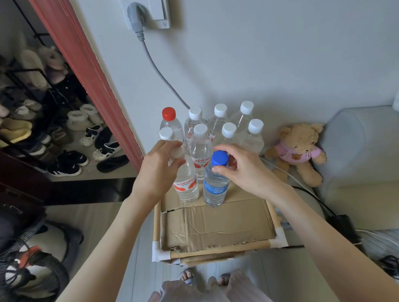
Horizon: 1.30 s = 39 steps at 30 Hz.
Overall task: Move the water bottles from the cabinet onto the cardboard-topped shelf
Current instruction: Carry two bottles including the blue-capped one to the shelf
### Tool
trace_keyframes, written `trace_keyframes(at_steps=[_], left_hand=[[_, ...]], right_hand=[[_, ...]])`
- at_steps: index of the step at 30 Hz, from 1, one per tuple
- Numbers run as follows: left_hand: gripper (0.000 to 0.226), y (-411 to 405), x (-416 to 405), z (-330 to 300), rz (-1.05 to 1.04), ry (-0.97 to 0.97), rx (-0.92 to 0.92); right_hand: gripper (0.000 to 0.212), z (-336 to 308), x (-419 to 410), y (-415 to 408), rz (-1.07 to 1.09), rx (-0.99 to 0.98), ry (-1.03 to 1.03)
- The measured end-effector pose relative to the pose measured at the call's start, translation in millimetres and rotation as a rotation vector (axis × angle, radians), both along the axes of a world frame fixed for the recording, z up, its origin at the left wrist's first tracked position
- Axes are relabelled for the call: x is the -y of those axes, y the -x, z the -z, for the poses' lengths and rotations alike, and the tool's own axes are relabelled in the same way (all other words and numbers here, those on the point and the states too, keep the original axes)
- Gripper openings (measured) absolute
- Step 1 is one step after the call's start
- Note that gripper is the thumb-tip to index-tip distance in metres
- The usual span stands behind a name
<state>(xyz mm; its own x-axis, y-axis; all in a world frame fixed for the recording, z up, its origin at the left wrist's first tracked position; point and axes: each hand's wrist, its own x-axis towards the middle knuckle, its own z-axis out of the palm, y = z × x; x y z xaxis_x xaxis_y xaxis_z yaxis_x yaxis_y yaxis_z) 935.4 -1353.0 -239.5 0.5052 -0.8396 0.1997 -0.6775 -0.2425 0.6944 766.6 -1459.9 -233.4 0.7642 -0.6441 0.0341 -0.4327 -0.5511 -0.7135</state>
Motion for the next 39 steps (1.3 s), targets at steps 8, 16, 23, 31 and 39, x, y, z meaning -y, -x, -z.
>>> trace_keyframes(at_steps=[8,16,23,31,39], left_hand=[[0.035,6.3,-0.8,-0.4,-0.025,0.030,-0.048],[0.036,21.8,8.3,4.2,0.062,0.034,-0.058],[0.037,37.7,22.3,1.5,0.052,0.036,-0.054],[0.035,39.6,25.3,3.0,0.022,0.039,-0.063],[0.037,37.4,20.4,2.9,0.089,0.076,-0.038]], right_hand=[[0.028,-1.2,4.2,-2.4,0.026,0.020,0.032],[0.027,-5.9,8.2,6.2,0.016,0.002,0.064],[0.029,-7.5,12.5,21.0,0.036,-0.005,0.044],[0.025,-10.4,19.1,33.0,0.004,-0.016,0.022],[0.046,-12.5,26.0,33.2,-0.050,-0.068,-0.059]])
